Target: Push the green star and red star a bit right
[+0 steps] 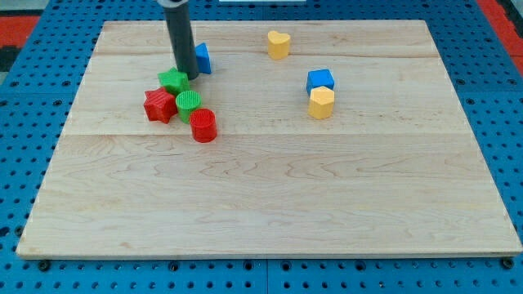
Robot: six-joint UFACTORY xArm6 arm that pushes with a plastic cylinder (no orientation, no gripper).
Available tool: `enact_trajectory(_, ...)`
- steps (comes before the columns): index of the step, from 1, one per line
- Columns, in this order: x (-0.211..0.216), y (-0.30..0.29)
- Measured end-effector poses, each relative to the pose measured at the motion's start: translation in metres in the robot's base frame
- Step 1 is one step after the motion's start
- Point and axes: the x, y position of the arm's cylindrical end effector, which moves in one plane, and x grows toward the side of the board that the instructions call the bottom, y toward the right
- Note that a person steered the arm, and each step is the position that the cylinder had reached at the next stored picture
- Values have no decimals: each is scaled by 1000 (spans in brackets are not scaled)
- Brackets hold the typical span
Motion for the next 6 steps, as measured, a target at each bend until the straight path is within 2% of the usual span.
enact_trajectory(1,-13,-72)
enact_trajectory(2,7,-120)
enact_trajectory(3,25,-106)
enact_trajectory(4,27,-34)
enact_trajectory(6,41,-47)
